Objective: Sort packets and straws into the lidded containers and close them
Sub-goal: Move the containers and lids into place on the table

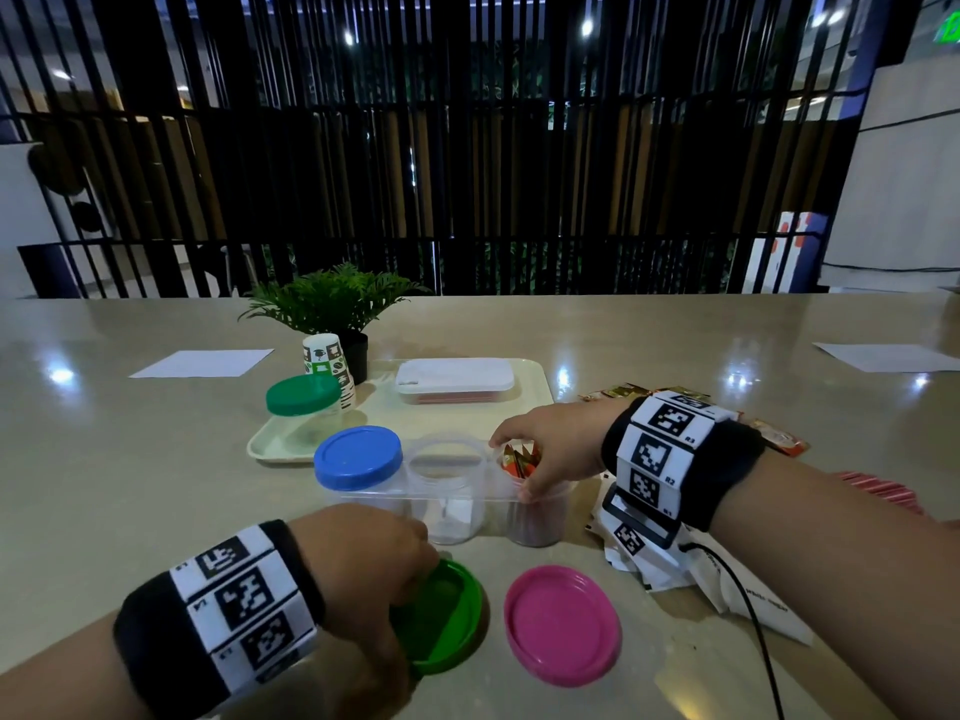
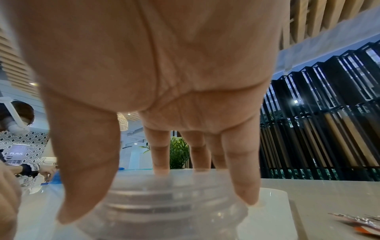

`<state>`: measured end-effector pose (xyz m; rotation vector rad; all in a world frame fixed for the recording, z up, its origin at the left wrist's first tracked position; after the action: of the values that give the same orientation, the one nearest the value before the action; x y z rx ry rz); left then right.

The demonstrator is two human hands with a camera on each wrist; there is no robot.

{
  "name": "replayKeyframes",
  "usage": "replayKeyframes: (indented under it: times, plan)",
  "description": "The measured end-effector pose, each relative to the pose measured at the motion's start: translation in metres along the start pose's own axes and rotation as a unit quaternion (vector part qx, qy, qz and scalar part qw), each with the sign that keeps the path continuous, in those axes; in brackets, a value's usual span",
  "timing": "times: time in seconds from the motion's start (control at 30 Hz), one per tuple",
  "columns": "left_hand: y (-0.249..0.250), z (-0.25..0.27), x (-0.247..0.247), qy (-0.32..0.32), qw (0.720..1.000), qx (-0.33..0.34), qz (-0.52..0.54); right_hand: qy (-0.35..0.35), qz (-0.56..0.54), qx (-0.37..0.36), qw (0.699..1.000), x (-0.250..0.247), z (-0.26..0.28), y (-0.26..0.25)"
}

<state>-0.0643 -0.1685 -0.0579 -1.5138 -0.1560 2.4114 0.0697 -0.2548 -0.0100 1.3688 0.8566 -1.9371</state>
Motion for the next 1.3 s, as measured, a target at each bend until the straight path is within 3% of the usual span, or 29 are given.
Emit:
replayKeyframes:
  times: [0.13, 0.33, 0.4, 0.7, 0.87, 0.97, 1.07, 1.17, 1.3]
  plan:
    - [-0.005, 0.005, -0.011, 0.006, 0.999, -0.023, 0.03, -0.001, -0.004, 0.002, 1.0, 0.0, -0.001, 0.001]
    - [-0.037, 0.014, -0.074, 0.171, 0.979, -0.078, 0.078, -0.003, -0.006, 0.005, 1.0, -0.001, 0.0, 0.002]
    - [-0.053, 0.006, -0.081, 0.191, 0.972, -0.1, 0.09, -0.004, -0.008, 0.002, 1.0, -0.001, 0.001, 0.001]
    - [-0.072, -0.042, -0.048, 0.074, 0.98, -0.151, 0.109, -0.013, -0.002, -0.01, 1.0, 0.0, 0.003, 0.001]
    - [-0.07, -0.042, -0.048, 0.082, 0.981, -0.151, 0.088, -0.009, -0.012, -0.023, 1.0, 0.001, 0.004, 0.003]
    - [-0.072, -0.043, -0.048, 0.088, 0.981, -0.15, 0.086, -0.009, -0.072, -0.024, 0.997, -0.001, 0.011, 0.012]
    - [-0.073, -0.044, -0.049, 0.092, 0.981, -0.149, 0.081, 0.038, -0.152, -0.019, 0.987, -0.019, 0.024, 0.031]
    - [-0.074, -0.046, -0.05, 0.093, 0.982, -0.146, 0.076, 0.088, -0.137, 0.01, 0.987, -0.037, 0.035, 0.057]
    - [-0.075, -0.048, -0.051, 0.086, 0.983, -0.143, 0.075, 0.008, -0.067, 0.073, 0.995, -0.019, 0.041, 0.083]
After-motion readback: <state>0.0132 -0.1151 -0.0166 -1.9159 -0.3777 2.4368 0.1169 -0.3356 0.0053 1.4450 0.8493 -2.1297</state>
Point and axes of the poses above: each hand's wrist, its own z-axis away from the middle knuckle, its own x-axis out of the palm, y = z × x, the point moved 7 cm from there along -z, towards the middle knuckle, and after that the axes turned 4 degrees about -z, right-handed, at the moved point
